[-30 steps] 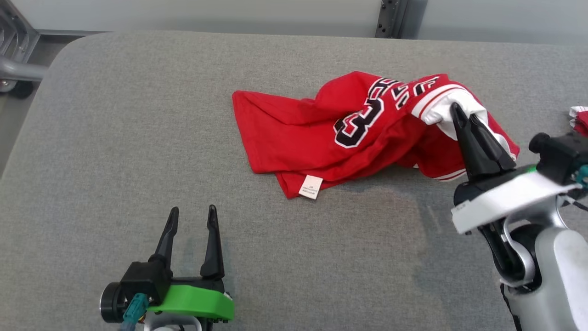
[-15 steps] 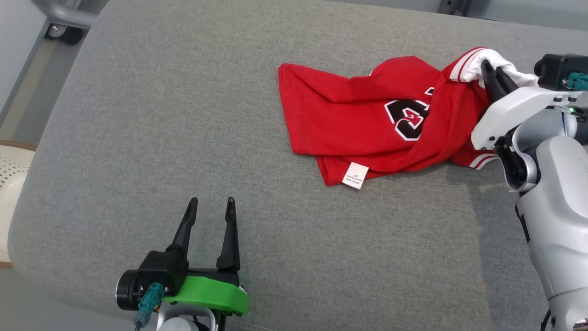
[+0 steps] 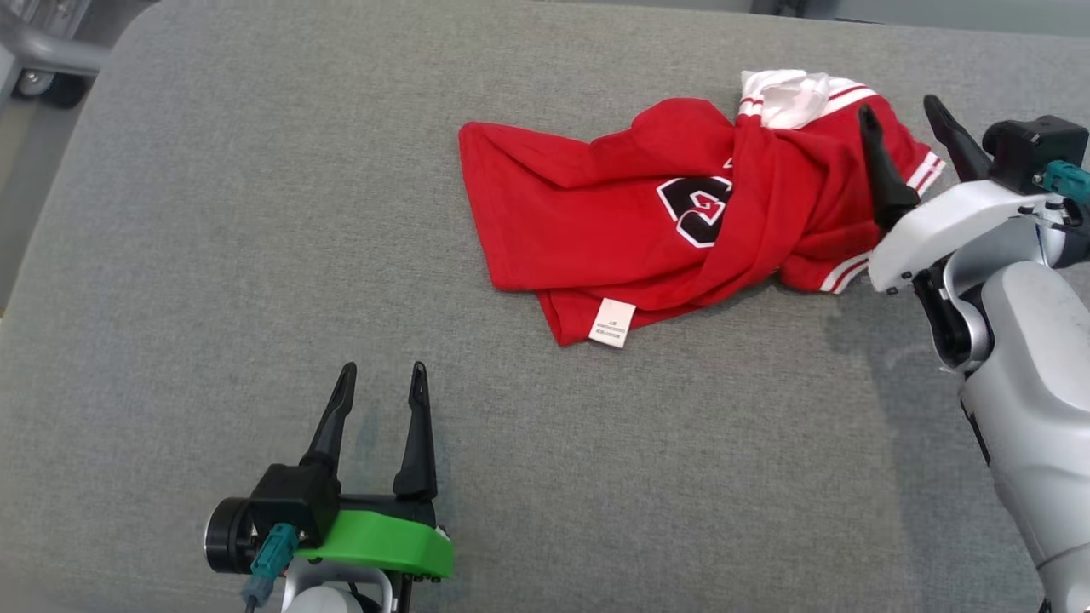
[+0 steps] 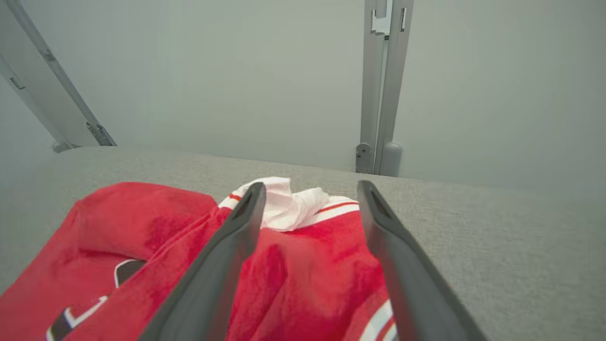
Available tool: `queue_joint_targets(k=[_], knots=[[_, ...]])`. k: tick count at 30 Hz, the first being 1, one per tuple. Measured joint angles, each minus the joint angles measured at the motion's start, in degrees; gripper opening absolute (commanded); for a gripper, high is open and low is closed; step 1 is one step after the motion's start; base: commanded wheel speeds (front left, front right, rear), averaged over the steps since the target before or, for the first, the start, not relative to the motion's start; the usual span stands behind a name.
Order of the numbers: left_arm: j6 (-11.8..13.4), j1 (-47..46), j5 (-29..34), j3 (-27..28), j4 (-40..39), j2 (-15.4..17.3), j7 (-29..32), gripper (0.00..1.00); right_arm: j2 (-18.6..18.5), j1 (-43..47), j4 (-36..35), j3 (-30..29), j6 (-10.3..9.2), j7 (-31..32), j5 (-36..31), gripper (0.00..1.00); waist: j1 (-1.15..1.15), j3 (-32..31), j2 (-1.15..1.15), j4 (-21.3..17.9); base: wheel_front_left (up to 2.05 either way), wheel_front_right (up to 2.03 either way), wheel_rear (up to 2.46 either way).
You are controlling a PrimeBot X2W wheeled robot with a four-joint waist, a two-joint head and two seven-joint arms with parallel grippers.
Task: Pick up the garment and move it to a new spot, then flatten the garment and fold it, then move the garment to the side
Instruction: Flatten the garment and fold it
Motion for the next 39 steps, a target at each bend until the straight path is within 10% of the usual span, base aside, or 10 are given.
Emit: queue_joint_targets(k=[19,21,24,39], knots=[[0.3,-3.24,-1.59,-3.45,-0.25,0.01,0.0,1.0,-1.14,-14.07,18.0,-0.3,0.0,6.05,-5.54,1.0,0.0,6.29,0.0,6.07,0.0,0.0,0.0],[0.4,-3.45,-1.85,-3.67,-0.27,0.01,0.0,1.0,-1.3,-15.38,20.38,-0.8,0.0,6.37,-6.83,0.43,0.0,7.03,0.0,6.94,0.0,0.0,0.0],[0.85,-3.57,-1.99,-3.79,-0.3,0.01,0.0,1.0,-1.05,-17.16,22.46,-1.46,0.0,5.61,-7.68,0.0,0.0,7.98,0.0,7.73,0.0,0.0,0.0],[0.26,-3.05,0.52,-0.85,0.46,-0.03,0.0,1.0,4.93,-19.12,13.76,2.64,0.0,-3.41,-2.66,0.0,0.0,5.51,0.0,1.85,0.0,0.0,0.0]])
